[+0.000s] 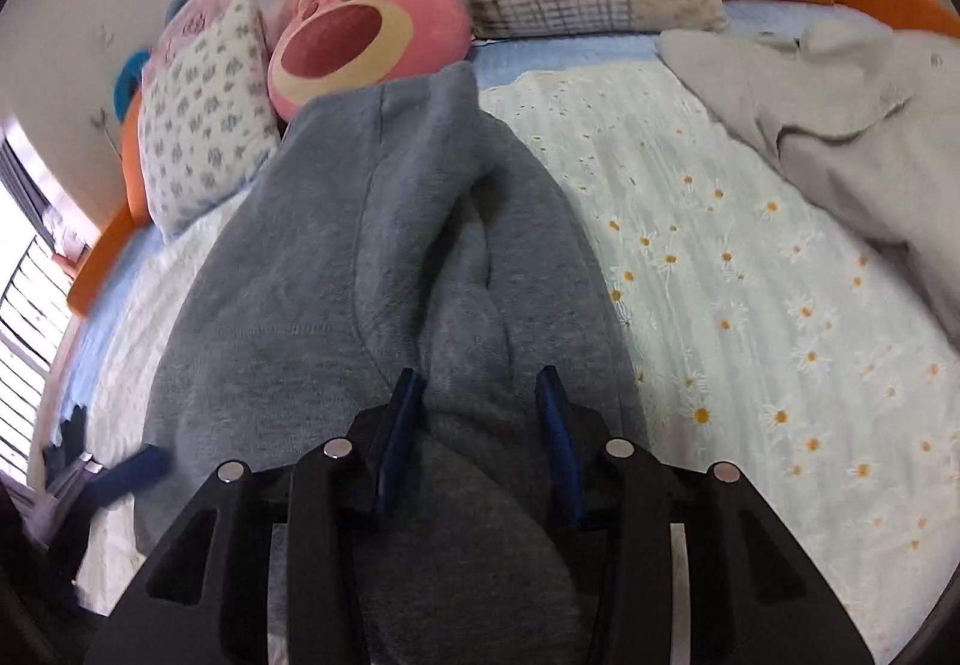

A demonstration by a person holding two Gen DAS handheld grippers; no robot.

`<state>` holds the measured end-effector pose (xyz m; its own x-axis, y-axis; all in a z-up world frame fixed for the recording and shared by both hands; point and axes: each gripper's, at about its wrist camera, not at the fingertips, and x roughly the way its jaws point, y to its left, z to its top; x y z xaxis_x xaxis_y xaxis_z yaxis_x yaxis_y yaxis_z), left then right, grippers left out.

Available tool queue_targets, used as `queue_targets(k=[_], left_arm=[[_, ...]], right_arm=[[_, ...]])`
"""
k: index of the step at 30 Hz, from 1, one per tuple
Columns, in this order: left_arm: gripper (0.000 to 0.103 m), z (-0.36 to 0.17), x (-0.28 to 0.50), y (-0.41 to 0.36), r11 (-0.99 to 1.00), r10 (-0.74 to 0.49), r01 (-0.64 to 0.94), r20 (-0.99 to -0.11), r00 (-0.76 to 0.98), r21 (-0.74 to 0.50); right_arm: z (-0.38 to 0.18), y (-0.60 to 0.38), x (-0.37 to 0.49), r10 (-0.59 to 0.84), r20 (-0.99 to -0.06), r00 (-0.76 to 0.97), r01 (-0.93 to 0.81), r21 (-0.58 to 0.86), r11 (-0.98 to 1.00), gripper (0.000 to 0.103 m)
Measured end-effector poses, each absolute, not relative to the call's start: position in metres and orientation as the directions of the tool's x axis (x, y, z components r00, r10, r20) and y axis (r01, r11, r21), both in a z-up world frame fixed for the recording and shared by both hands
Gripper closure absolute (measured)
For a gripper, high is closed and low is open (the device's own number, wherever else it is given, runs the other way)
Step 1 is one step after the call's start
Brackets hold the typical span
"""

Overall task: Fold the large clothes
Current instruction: 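Grasp the grey hoodie bundle with the left tool while the right tool grasps it too, then lift the grey hoodie bundle with both tools and carry it across the bed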

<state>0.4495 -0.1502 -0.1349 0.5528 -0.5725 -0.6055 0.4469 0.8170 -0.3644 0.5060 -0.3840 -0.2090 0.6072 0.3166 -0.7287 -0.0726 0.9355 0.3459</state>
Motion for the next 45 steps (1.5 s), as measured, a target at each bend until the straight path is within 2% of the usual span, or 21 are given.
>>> queue_targets(k=[2,4,9,15,17,22,25,26,29,33,37,40,45], left_arm=[[0.003,-0.123,0.472,-0.127,0.805,-0.592,0.418,-0.615,0.520,-0.421],[0.003,-0.125,0.505,-0.105,0.810,-0.586,0.347,-0.667,0.460,-0.472],[0.003,-0.171,0.558,-0.083,0.781,-0.622,0.197,-0.709,0.331,-0.593],[0.003,-0.212,0.570,-0.118,0.761,-0.648,0.221,-0.732,0.211,-0.610],[0.003,-0.213,0.567,-0.133,0.787,-0.614,0.244,-0.758,0.220,-0.567],[0.006,-0.215,0.569,-0.133,0.799,-0.601,0.213,-0.763,0.238,-0.563],[0.011,-0.223,0.566,-0.122,0.773,-0.634,0.209,-0.730,0.254,-0.599],[0.013,-0.226,0.566,-0.118,0.756,-0.654,0.209,-0.713,0.254,-0.620],[0.015,-0.229,0.566,-0.108,0.728,-0.686,0.233,-0.682,0.256,-0.645],[0.017,-0.231,0.565,-0.090,0.696,-0.716,0.177,-0.652,0.251,-0.696],[0.027,-0.236,0.576,-0.073,0.653,-0.735,-0.010,-0.637,0.233,-0.757],[0.030,-0.234,0.577,-0.074,0.676,-0.716,-0.010,-0.661,0.224,-0.737],[0.036,-0.235,0.575,-0.076,0.672,-0.716,-0.037,-0.661,0.224,-0.740]], right_arm=[[-0.208,-0.382,0.509,0.306,-0.733,0.607,-0.109,0.304,0.946,0.062],[-0.211,-0.383,0.511,0.312,-0.733,0.605,-0.132,0.294,0.947,0.060],[-0.218,-0.394,0.514,0.332,-0.713,0.618,-0.150,0.308,0.940,0.054],[-0.225,-0.402,0.512,0.379,-0.680,0.627,-0.172,0.354,0.919,0.054],[-0.228,-0.405,0.512,0.393,-0.670,0.630,-0.175,0.370,0.912,0.054],[-0.222,-0.404,0.512,0.396,-0.673,0.625,-0.170,0.377,0.910,0.052],[-0.209,-0.421,0.509,0.479,-0.664,0.574,-0.101,0.522,0.847,0.040],[-0.203,-0.430,0.502,0.526,-0.628,0.573,-0.088,0.591,0.802,0.029],[-0.190,-0.450,0.473,0.611,-0.555,0.565,-0.072,0.704,0.707,0.024],[-0.207,-0.462,0.448,0.694,-0.532,0.485,0.026,0.802,0.597,0.023],[-0.235,-0.459,0.442,0.789,-0.456,0.412,0.108,0.884,0.454,0.023],[-0.245,-0.442,0.436,0.829,-0.406,0.384,0.127,0.913,0.388,0.023],[-0.250,-0.409,0.435,0.840,-0.421,0.341,0.194,0.906,0.375,0.023]])
